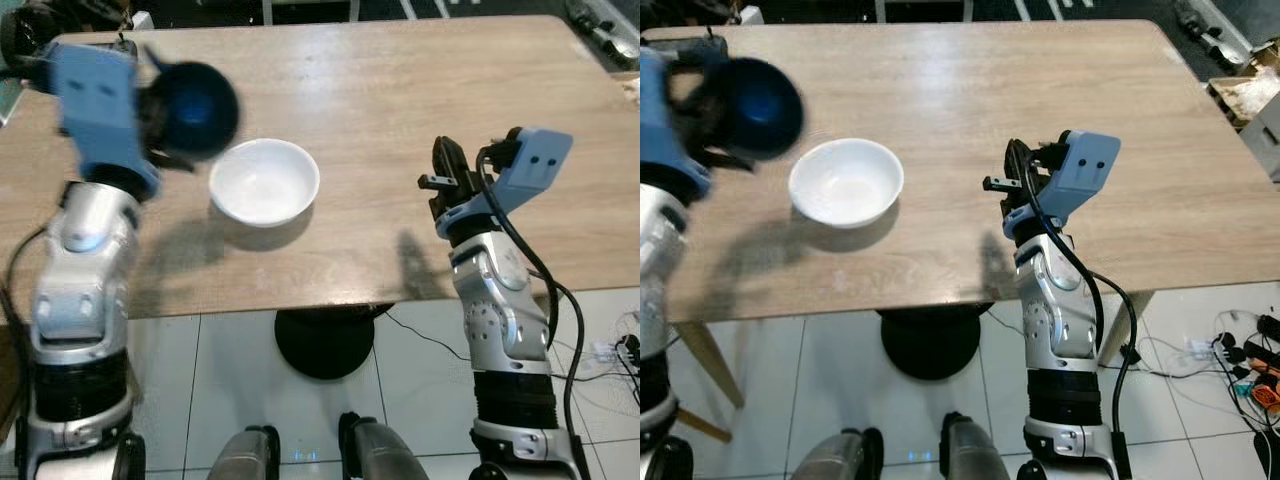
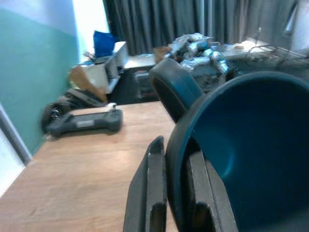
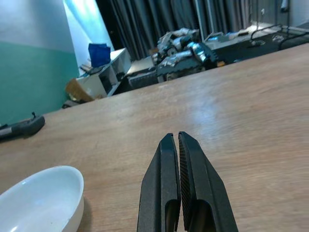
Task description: Setting the table
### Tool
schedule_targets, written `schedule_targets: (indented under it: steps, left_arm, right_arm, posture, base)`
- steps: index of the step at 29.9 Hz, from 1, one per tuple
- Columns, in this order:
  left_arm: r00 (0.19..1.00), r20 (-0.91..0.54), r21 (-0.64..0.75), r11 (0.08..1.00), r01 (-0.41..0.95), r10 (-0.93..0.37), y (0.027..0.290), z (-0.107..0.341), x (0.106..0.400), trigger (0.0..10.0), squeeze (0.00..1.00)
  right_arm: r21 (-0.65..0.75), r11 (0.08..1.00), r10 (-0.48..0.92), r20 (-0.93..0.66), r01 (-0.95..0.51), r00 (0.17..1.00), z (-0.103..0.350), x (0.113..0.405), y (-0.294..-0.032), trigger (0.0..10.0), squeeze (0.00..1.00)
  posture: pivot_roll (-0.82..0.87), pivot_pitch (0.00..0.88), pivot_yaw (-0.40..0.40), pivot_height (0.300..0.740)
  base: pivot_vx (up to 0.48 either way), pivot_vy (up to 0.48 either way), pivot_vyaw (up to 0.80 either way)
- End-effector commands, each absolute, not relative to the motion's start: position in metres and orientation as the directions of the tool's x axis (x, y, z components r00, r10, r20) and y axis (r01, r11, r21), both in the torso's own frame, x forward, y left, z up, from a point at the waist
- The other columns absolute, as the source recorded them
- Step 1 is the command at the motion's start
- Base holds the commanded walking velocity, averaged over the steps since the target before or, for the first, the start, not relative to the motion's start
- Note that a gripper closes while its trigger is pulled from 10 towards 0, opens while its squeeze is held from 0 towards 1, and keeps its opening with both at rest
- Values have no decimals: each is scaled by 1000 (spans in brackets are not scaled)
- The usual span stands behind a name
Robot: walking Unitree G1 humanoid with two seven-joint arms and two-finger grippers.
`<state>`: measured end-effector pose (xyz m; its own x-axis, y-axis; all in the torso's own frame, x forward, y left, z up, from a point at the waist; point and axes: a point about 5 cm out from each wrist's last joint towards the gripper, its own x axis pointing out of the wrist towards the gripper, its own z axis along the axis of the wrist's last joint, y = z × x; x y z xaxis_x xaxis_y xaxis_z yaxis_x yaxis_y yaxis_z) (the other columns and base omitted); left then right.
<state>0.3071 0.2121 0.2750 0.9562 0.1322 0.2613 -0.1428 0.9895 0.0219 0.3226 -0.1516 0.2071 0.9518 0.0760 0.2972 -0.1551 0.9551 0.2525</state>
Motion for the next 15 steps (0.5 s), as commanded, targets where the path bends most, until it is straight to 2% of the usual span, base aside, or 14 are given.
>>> schedule_targets:
  steps: [1, 2, 3, 4, 6, 7, 8, 9, 10, 13, 15]
  left_arm:
    - [955, 209, -56, 977, -204, 211, 229, 272, 310, 10000, 0]
    - [949, 167, -142, 959, -245, 268, 244, 271, 312, 10000, 0]
    - [949, 167, -142, 959, -245, 268, 244, 271, 312, 10000, 0]
    - [939, 126, -202, 935, -292, 320, 257, 270, 314, 10000, 0]
    - [939, 126, -202, 935, -292, 320, 257, 270, 314, 10000, 0]
    - [931, 77, -270, 907, -324, 356, 269, 267, 316, 10000, 0]
    - [931, 77, -270, 907, -324, 356, 269, 267, 316, 10000, 0]
    - [918, 2, -347, 862, -371, 396, 283, 260, 320, 10000, 0]
    - [918, 2, -347, 862, -371, 396, 283, 260, 320, 10000, 0]
    - [901, -117, -445, 789, -423, 418, 296, 242, 328, 10000, 0]
    - [901, -117, -445, 789, -423, 418, 296, 242, 328, 10000, 0]
  right_arm:
    - [255, 954, 82, 286, -158, 955, 204, 322, -150, 10000, 0]
    - [253, 954, 85, 286, -161, 954, 204, 323, -150, 10000, 0]
    - [253, 954, 85, 286, -161, 954, 204, 323, -150, 10000, 0]
    - [251, 954, 87, 286, -162, 954, 204, 323, -151, 10000, 0]
    - [251, 954, 87, 286, -162, 954, 204, 323, -151, 10000, 0]
    - [250, 955, 88, 286, -163, 954, 204, 323, -151, 10000, 0]
    - [250, 955, 88, 286, -163, 954, 204, 323, -151, 10000, 0]
    - [248, 955, 91, 285, -165, 954, 204, 323, -151, 10000, 0]
    - [248, 955, 91, 285, -165, 954, 204, 323, -151, 10000, 0]
    - [242, 955, 102, 280, -173, 955, 204, 322, -150, 10000, 0]
    - [242, 955, 102, 280, -173, 955, 204, 322, -150, 10000, 0]
  posture:
    - [-32, 74, 65, 740]
    - [-31, 73, 63, 740]
    - [-31, 73, 63, 740]
    - [-30, 73, 62, 740]
    - [-30, 73, 62, 740]
    - [-28, 73, 61, 740]
    - [-28, 73, 61, 740]
    - [-34, 78, 50, 740]
    - [-34, 78, 50, 740]
    - [-43, 89, 35, 740]
    - [-43, 89, 35, 740]
  base:
    - [0, 0, 0]
    - [0, 0, 0]
    - [0, 0, 0]
    - [0, 0, 0]
    - [0, 0, 0]
    - [0, 0, 0]
    - [0, 0, 0]
    - [0, 0, 0]
    - [0, 0, 0]
    - [0, 0, 0]
    - [0, 0, 0]
